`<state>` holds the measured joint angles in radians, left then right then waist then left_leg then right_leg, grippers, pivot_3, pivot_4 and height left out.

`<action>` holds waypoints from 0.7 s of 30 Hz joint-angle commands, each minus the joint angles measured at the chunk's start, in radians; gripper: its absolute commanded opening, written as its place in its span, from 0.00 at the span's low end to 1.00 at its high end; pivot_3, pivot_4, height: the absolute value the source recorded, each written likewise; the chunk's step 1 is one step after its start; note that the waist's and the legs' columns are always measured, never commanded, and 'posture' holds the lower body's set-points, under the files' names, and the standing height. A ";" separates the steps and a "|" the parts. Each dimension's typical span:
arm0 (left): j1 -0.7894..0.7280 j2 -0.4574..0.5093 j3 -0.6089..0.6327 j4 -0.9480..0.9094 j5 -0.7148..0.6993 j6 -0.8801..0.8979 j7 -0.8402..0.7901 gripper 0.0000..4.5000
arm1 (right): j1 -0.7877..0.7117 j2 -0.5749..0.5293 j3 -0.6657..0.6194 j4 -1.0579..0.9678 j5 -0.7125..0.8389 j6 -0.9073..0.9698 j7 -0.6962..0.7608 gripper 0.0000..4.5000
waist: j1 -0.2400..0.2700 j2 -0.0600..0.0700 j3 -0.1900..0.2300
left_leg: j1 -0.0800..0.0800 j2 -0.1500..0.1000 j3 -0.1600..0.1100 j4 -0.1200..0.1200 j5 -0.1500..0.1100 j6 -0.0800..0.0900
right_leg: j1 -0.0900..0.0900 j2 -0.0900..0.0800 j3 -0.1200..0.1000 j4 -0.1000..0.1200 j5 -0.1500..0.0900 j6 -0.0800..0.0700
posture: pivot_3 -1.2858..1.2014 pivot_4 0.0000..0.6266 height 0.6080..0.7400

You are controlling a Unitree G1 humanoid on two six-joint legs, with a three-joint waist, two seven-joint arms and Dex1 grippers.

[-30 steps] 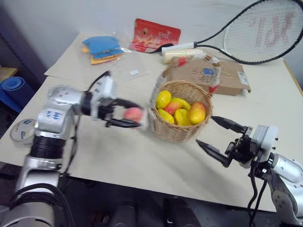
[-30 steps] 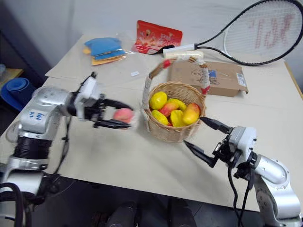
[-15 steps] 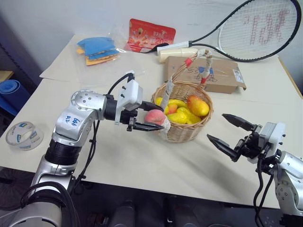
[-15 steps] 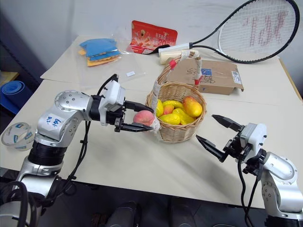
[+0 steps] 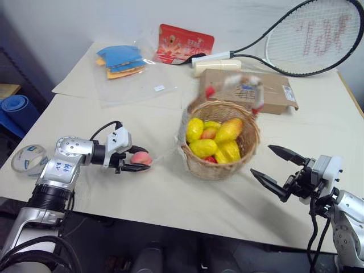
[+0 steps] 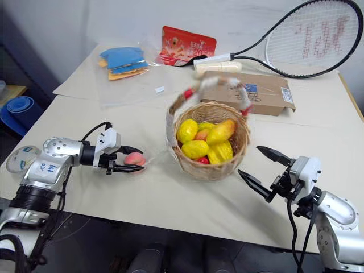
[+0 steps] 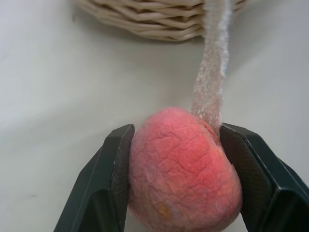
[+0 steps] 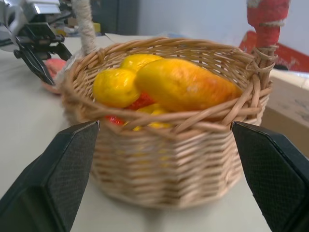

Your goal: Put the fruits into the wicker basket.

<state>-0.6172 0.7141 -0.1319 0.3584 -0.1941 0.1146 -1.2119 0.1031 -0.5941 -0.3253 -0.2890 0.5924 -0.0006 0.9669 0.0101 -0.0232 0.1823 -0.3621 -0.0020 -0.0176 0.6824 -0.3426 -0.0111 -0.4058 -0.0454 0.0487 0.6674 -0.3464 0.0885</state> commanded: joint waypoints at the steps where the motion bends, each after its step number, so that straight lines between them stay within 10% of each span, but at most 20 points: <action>1: -0.054 -0.039 -0.010 0.061 0.038 -0.052 0.021 0.54 | -0.004 -0.001 -0.009 -0.031 0.003 -0.018 -0.003 1.00 | 0.001 0.000 0.000 | 0.000 0.000 0.000 0.000 0.000 0.000 | 0.000 0.000 0.000 0.000 0.000 0.000 | 0.52 0.24 1.00; 7: -0.123 -0.071 -0.031 0.195 0.078 -0.087 -0.019 0.54 | -0.023 0.002 0.009 -0.037 -0.008 -0.007 -0.018 1.00 | -0.011 0.000 0.000 | -0.005 0.000 0.000 0.001 0.002 -0.004 | -0.005 0.001 0.000 0.002 0.000 0.000 | 0.52 0.24 1.00; 14: -0.138 -0.084 -0.004 0.228 0.055 -0.116 -0.060 1.00 | -0.027 -0.001 0.027 -0.068 -0.006 0.018 -0.047 1.00 | -0.014 0.000 0.000 | -0.005 0.000 0.000 0.001 0.002 -0.004 | -0.006 0.001 0.000 0.003 0.000 0.000 | 0.52 0.24 1.00; 21: -0.135 -0.006 0.039 0.259 0.059 -0.163 -0.088 1.00 | -0.020 -0.003 0.029 -0.087 -0.002 0.033 -0.062 1.00 | -0.014 0.000 0.000 | -0.007 0.000 0.000 0.000 0.003 -0.004 | -0.007 0.001 0.000 0.003 0.000 0.000 | 0.52 0.24 1.00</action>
<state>-0.7429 0.6940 -0.1177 0.6084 -0.1255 -0.0336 -1.2914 0.0829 -0.5937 -0.2827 -0.3413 0.5782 0.0342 0.9090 -0.0040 -0.0231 0.1823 -0.3686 -0.0015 -0.0176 0.6829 -0.3401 -0.0152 -0.4129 -0.0444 0.0485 0.6700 -0.3462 0.0889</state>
